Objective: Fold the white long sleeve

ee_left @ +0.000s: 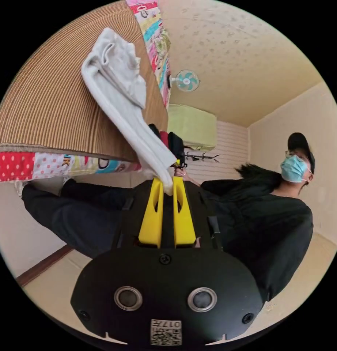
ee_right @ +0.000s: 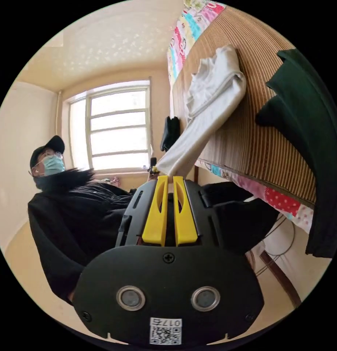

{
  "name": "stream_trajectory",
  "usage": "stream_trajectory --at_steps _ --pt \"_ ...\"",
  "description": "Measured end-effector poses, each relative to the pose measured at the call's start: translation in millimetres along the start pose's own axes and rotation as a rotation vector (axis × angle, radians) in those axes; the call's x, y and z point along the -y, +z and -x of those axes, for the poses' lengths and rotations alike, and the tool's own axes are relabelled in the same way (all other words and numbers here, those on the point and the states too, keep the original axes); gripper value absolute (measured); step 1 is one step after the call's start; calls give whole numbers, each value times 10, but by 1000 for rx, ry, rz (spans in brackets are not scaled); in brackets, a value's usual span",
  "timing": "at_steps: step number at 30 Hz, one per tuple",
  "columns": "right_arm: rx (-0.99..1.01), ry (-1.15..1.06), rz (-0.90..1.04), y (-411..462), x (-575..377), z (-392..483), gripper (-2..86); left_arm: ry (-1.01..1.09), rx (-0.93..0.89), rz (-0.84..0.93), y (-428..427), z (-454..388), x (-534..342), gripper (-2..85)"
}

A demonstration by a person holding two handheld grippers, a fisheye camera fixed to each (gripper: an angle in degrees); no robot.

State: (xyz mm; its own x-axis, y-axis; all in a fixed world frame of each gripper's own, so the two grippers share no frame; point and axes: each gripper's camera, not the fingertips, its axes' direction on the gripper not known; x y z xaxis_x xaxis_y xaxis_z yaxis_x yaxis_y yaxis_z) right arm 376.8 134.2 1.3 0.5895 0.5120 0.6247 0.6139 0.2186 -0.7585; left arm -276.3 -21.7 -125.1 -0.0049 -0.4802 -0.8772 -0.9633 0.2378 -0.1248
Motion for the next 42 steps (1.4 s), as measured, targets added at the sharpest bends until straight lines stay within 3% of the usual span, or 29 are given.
stream_trajectory --at_steps 2,6,13,15,17,22,24,28,29,31,33,36,39,42 --pt "141 -135 -139 -209 -31 276 27 132 -140 -129 -142 -418 22 49" --pt "144 -205 -289 -430 475 336 23 204 -191 -309 -310 -675 506 50" --pt "-175 22 -521 -306 1931 -5 8 -89 158 -659 -548 -66 1881 81" --pt "-282 42 -475 -105 2037 51 6 -209 307 -712 -594 50 1860 109" --pt "-529 41 -332 379 2058 138 6 -324 399 -726 -480 224 1656 117" --pt "-937 -73 -114 1580 2053 227 5 -566 433 -699 78 695 986 135" --pt "-1064 -175 -88 2005 2118 309 4 -660 367 -729 315 884 761 124" --pt "-1498 -283 -246 2717 2266 172 4 -665 135 -922 609 1161 521 113" --pt "-1548 -259 -153 2855 2348 -90 4 -699 111 -945 666 1203 482 104" --pt "-1571 -134 100 2973 2453 -695 4 -727 102 -1008 714 1161 349 102" --pt "-1542 -285 27 2913 2320 -787 4 -736 151 -1033 710 1053 214 124" --pt "-1469 -321 55 2766 2344 -841 5 -708 253 -962 733 958 132 153" --pt "-1335 -271 37 2521 2413 -897 4 -634 216 -910 779 1134 199 164" --pt "-1178 -225 13 2216 2466 -1007 4 -668 70 -983 765 1514 255 133"
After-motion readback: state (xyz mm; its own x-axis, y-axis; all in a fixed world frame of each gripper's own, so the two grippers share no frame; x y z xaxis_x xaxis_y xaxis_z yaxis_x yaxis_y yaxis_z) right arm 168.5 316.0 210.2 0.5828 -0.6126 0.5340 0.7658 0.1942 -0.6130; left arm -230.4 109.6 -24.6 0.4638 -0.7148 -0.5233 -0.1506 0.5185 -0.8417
